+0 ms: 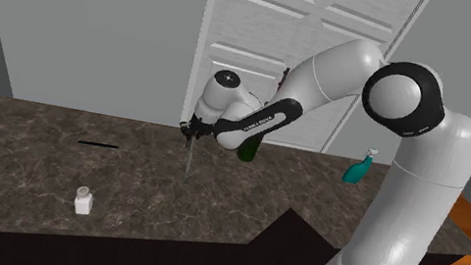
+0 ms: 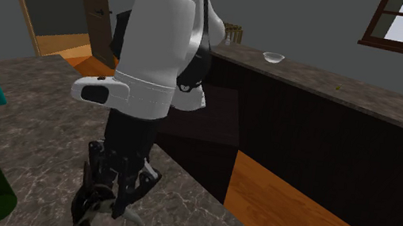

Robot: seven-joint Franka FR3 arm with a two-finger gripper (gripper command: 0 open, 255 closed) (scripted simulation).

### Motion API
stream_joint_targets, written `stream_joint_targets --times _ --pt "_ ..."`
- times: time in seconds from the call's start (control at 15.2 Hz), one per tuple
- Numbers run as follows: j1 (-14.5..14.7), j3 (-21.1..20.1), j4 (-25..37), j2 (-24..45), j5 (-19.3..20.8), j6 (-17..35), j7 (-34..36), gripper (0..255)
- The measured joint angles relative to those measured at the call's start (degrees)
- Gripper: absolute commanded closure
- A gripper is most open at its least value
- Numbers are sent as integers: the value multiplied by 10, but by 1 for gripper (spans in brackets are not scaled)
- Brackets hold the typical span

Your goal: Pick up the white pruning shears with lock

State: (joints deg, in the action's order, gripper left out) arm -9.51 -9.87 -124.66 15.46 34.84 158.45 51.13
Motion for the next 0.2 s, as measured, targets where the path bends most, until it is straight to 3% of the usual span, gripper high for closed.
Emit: stream_joint_targets --times 0.2 --pt "-7 -8 2 -13 -19 -13 -19 255"
